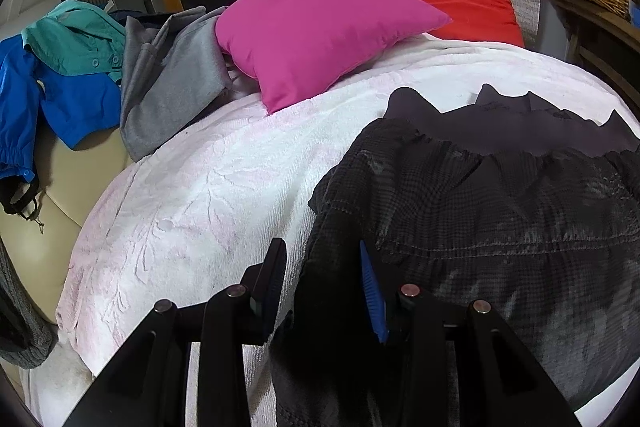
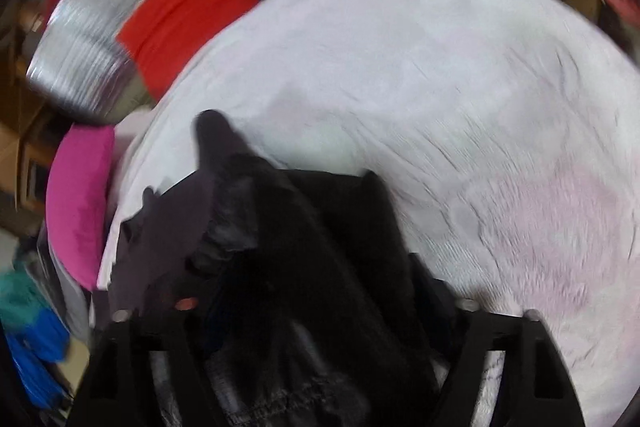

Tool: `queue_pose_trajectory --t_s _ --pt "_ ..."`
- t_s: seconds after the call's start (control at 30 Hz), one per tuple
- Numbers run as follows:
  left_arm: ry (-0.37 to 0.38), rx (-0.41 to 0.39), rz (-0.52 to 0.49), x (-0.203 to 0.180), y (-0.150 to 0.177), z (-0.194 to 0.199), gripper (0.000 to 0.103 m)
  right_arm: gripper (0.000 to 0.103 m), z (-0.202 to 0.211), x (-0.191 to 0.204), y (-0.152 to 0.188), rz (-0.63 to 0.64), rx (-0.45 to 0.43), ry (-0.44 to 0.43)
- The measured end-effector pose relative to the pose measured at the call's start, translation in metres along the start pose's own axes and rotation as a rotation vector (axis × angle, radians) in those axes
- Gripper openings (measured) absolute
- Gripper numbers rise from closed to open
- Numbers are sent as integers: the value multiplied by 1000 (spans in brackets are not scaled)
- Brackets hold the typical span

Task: Fold large clothes

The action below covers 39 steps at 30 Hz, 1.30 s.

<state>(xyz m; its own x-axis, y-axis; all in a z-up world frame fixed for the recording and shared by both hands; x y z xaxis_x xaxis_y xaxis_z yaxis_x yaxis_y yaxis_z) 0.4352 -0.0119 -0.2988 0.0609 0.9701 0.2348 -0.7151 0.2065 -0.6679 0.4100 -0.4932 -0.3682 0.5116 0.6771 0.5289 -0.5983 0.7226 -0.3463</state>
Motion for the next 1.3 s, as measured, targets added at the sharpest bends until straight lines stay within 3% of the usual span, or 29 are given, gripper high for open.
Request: queue_pose_trajectory --t_s 0.1,0.17,0.23,0.33,0.4,0.5,0.6,0.7,0.77,0.87,0.93,1.0,1.03,1.07,1.1,1.2,1.3 --pt "2 2 6 0 -1 0 38 50 16 10 -4 76 -81 1" --pt "5 6 22 3 -2 -1 39 50 21 12 -6 130 -127 25" --pt "7 7 52 7 -4 0 45 51 6 2 -3 138 -89 70" --pt "12 13 91 10 -4 -1 49 61 5 -4 -4 91 -82 74" --pt "13 42 46 2 2 -7 51 73 11 -9 -2 46 -97 88" --pt "19 71 3 -7 8 -10 51 74 29 -15 2 -14 -125 67" --pt "45 58 39 -1 6 -2 51 80 48 -13 5 -18 -159 67" --pt "90 34 100 10 2 10 52 81 61 -12 18 7 -132 85" --pt "97 10 112 14 2 18 59 82 62 -15 27 19 -96 91" --pt "100 17 78 10 6 19 61 83 47 -20 44 18 -12 102" --pt "116 51 38 0 14 13 61 84 43 -21 47 35 -29 110" --pt "130 106 -7 -11 26 4 61 77 42 -16 46 79 -39 134" --pt "123 106 -12 -11 27 3 61 70 43 -11 45 104 -39 128" --pt "120 94 -10 -10 25 4 61 53 45 -3 44 128 -40 100" --pt "117 74 0 -8 22 7 61 48 48 1 43 143 -49 101" --pt "98 21 45 1 13 13 60 48 67 16 34 221 -151 111" --pt "68 93 29 -3 23 -5 61 55 52 -4 39 169 -86 154"
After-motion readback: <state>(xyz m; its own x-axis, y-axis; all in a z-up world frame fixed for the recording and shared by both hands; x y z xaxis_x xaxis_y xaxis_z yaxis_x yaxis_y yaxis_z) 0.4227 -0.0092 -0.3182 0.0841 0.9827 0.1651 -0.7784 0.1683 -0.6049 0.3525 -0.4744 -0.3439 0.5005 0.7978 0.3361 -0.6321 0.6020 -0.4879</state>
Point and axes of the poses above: each gripper's, at about its wrist camera, not at the fingertips, and z roughly against the way its jaws point, x to its left, y to its underside, the point moved 10 cm from there along -z, roughly the way its jaws point, and after that the axes turned 4 degrees about -y, right-handed, at the moved point
